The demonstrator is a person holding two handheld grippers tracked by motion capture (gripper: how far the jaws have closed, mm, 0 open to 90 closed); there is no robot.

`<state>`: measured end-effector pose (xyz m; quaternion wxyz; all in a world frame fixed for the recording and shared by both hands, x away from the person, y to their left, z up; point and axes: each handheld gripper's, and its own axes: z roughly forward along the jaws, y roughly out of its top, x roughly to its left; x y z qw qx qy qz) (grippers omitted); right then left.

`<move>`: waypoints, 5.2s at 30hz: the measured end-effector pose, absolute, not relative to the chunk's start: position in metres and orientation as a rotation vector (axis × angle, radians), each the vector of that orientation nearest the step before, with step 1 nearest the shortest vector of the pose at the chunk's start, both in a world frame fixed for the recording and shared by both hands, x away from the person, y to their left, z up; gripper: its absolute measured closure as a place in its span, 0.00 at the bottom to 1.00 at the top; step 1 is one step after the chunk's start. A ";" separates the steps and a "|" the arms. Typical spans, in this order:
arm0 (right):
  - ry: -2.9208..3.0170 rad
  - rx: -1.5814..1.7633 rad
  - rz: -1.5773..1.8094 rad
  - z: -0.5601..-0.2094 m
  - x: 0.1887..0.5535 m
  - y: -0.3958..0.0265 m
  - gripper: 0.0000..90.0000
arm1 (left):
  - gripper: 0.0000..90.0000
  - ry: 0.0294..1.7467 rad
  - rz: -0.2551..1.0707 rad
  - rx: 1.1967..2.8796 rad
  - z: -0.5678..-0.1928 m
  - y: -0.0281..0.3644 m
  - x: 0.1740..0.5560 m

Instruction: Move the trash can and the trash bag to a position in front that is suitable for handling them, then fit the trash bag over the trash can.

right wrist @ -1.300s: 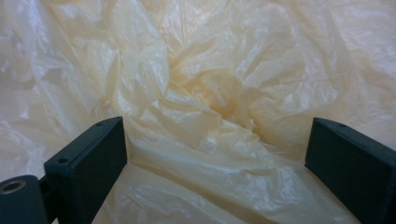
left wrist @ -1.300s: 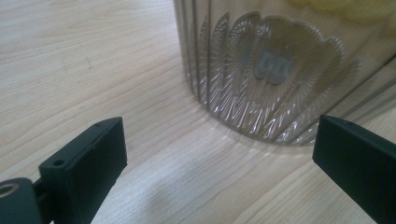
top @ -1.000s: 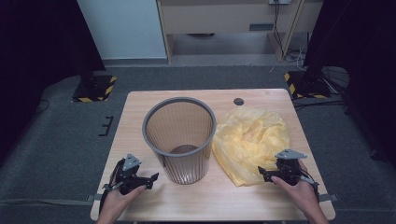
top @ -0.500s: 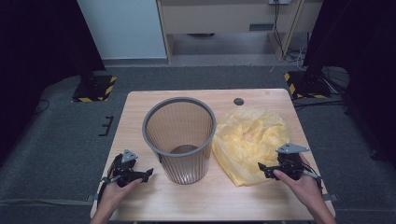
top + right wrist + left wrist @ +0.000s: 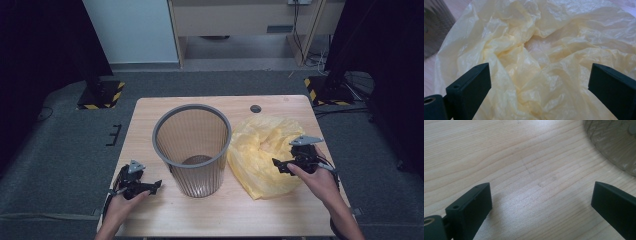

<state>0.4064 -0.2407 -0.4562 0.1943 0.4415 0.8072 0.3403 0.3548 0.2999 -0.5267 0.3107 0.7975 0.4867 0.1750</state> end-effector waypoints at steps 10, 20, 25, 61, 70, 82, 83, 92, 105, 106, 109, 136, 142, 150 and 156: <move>2.291 1.259 0.961 -0.465 0.446 -0.226 0.05 | 0.00 1.270 0.483 2.124 -0.532 0.297 0.353; 2.306 1.288 0.962 -0.477 0.474 -0.221 0.04 | 0.00 1.253 0.506 2.090 -0.535 0.298 0.352; 2.312 1.311 0.953 -0.489 0.486 -0.218 0.05 | 0.00 1.255 0.506 2.092 -0.535 0.298 0.353; 2.360 1.194 0.941 -0.525 0.479 -0.200 0.79 | 0.00 1.261 0.510 2.090 -0.535 0.297 0.352; 2.350 1.245 0.940 -0.520 0.478 -0.205 0.98 | 0.00 1.261 0.510 2.089 -0.535 0.297 0.352; 2.324 1.273 1.019 -0.502 0.474 -0.214 0.99 | 0.00 1.263 0.512 2.087 -0.535 0.297 0.352; 2.316 1.279 1.028 -0.500 0.474 -0.216 0.99 | 0.00 1.263 0.512 2.087 -0.535 0.297 0.352; 2.260 1.292 1.121 -0.476 0.466 -0.235 1.00 | 0.00 1.264 0.512 2.086 -0.535 0.297 0.352; 2.199 1.316 1.293 -0.450 0.454 -0.256 1.00 | 0.00 1.265 0.512 2.086 -0.535 0.297 0.352; 2.195 1.311 1.312 -0.446 0.452 -0.259 1.00 | 0.00 1.265 0.512 2.087 -0.535 0.297 0.352; 2.188 1.312 1.334 -0.442 0.449 -0.262 1.00 | 0.00 1.265 0.512 2.086 -0.535 0.297 0.352; 2.177 1.238 1.485 -0.409 0.415 -0.278 1.00 | 0.00 1.268 0.514 2.083 -0.535 0.296 0.351; 2.162 1.214 1.541 -0.401 0.405 -0.283 1.00 | 0.00 1.268 0.514 2.082 -0.535 0.296 0.351; 2.138 1.181 1.598 -0.383 0.393 -0.288 1.00 | 0.00 1.269 0.514 2.082 -0.535 0.296 0.351; 2.107 1.159 1.647 -0.371 0.382 -0.293 1.00 | 0.00 1.270 0.514 2.081 -0.535 0.296 0.351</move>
